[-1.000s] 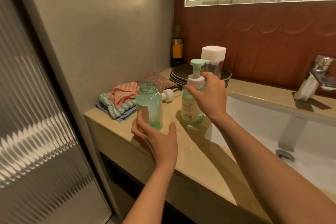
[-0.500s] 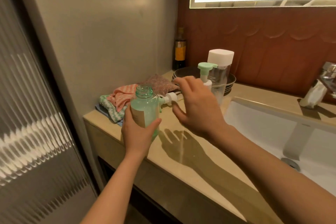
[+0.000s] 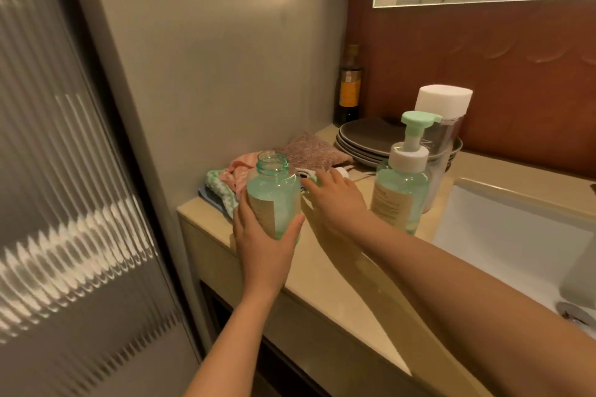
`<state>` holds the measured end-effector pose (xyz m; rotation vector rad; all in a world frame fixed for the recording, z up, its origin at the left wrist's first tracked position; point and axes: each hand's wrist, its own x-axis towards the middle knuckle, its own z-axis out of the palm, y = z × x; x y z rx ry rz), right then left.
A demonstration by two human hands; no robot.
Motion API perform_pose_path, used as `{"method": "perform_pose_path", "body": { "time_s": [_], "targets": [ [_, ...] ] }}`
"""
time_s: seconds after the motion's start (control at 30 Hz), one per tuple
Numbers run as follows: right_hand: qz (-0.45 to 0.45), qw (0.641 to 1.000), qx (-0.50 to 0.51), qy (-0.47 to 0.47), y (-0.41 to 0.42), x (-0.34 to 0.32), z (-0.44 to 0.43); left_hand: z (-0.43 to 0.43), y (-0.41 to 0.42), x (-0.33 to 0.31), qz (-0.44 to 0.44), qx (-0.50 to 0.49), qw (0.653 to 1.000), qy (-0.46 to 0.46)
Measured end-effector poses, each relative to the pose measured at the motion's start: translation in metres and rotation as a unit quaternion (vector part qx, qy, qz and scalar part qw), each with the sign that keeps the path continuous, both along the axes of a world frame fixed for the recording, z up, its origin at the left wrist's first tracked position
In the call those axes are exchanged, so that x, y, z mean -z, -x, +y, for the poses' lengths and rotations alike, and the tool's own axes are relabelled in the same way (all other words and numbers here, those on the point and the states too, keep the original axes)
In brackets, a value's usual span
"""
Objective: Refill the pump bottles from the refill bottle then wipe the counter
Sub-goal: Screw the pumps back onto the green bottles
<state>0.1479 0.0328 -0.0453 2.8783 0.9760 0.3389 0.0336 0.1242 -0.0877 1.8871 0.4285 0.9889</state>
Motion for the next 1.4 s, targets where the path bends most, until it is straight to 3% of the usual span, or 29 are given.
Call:
{"method": "perform_pose_path", "body": {
  "time_s": [0.43, 0.63, 0.87, 1.07, 1.27, 1.4],
  "targets": [
    [-0.145, 0.986, -0.073, -0.047, 0.015, -0.023, -0.005, 0.002, 0.003, -0.002, 0.038, 0.015, 0.999, 0.011],
    [-0.142, 0.970, -0.094, -0.174, 0.030, -0.069, -0.018, -0.003, 0.016, -0.007, 0.077, 0.061, 0.995, 0.024],
    [-0.161, 0.892, -0.138, -0.399, 0.063, -0.137, -0.028, -0.023, 0.034, -0.011, 0.100, 0.121, 0.986, 0.057],
    [-0.184, 0.838, -0.189, -0.478, 0.095, -0.187, -0.047, -0.046, 0.044, -0.012, 0.107, 0.143, 0.982, 0.055],
    [-0.162, 0.816, -0.189, -0.522, 0.111, -0.216, -0.073, -0.067, 0.047, -0.013, 0.083, 0.173, 0.981, 0.036],
    [-0.157, 0.825, -0.176, -0.513, 0.115, -0.221, -0.093, -0.080, 0.046, -0.013, 0.067, 0.196, 0.978, 0.033]
  ]
}}
